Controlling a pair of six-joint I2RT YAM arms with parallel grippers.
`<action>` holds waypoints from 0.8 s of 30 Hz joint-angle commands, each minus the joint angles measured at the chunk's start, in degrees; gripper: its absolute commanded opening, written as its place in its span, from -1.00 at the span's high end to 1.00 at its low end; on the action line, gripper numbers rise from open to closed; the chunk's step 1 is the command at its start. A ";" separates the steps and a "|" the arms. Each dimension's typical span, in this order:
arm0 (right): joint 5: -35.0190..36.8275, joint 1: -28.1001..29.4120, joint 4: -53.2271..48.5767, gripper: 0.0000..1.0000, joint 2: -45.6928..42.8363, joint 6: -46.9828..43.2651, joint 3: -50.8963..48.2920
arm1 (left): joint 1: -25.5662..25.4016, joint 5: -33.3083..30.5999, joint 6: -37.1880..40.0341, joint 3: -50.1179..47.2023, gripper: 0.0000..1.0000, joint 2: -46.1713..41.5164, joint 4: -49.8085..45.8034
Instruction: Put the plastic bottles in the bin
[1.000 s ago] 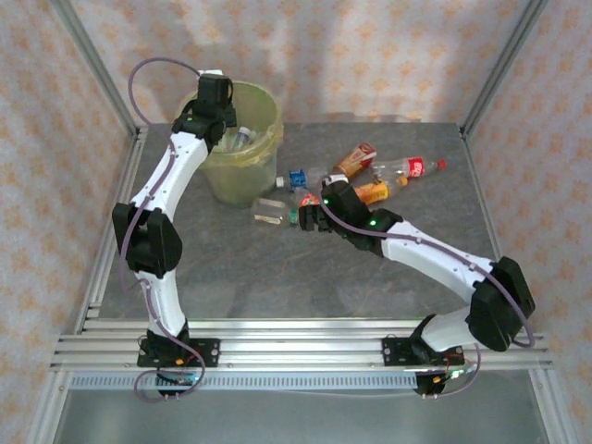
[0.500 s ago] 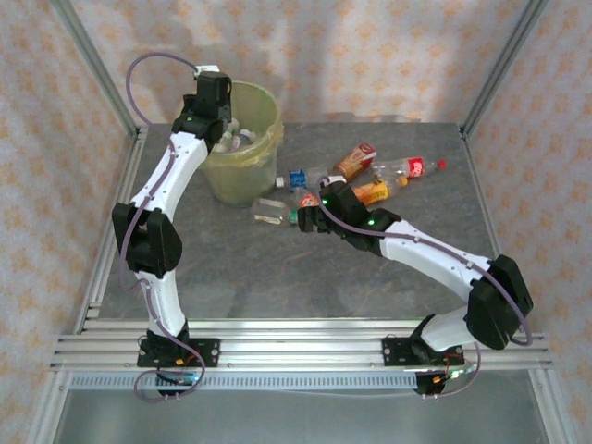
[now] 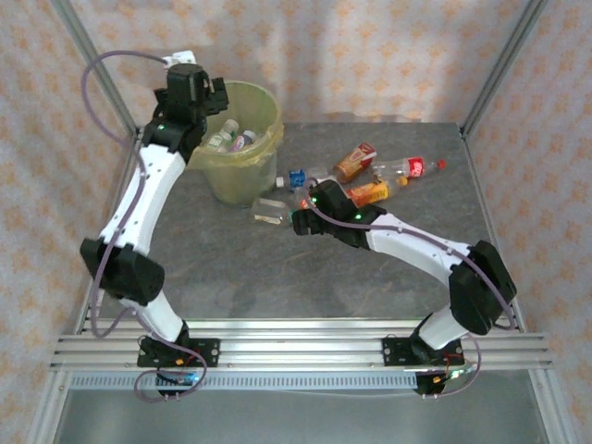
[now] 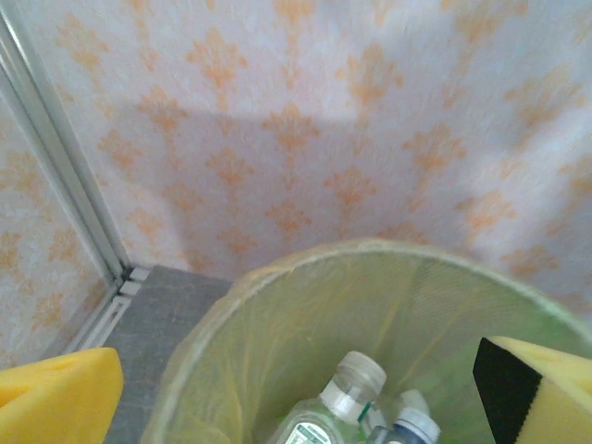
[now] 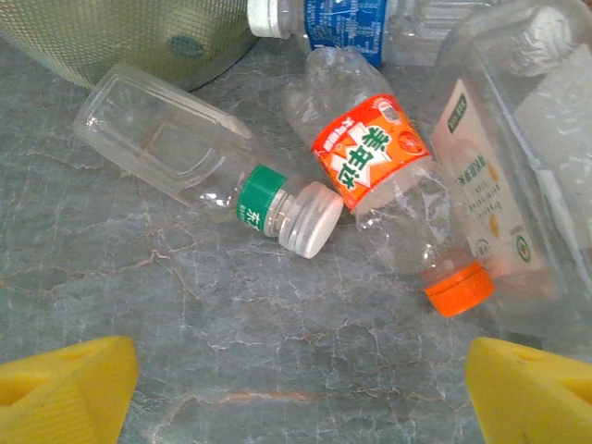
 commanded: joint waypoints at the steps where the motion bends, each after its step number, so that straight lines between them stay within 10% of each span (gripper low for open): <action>1: -0.76 0.22 -1.86 -0.82 1.40 -2.15 2.51 | 0.22 2.40 -7.16 -3.72 -1.00 -5.91 -3.25; 13: -1.42 0.22 -4.58 -0.73 11.28 -6.59 10.89 | 0.22 8.41 -26.28 -30.43 -1.00 -27.15 -0.19; 24: -3.06 0.22 -3.29 -0.68 21.67 -10.25 19.04 | 0.22 1.22 -36.67 -50.46 -1.00 -44.45 -1.09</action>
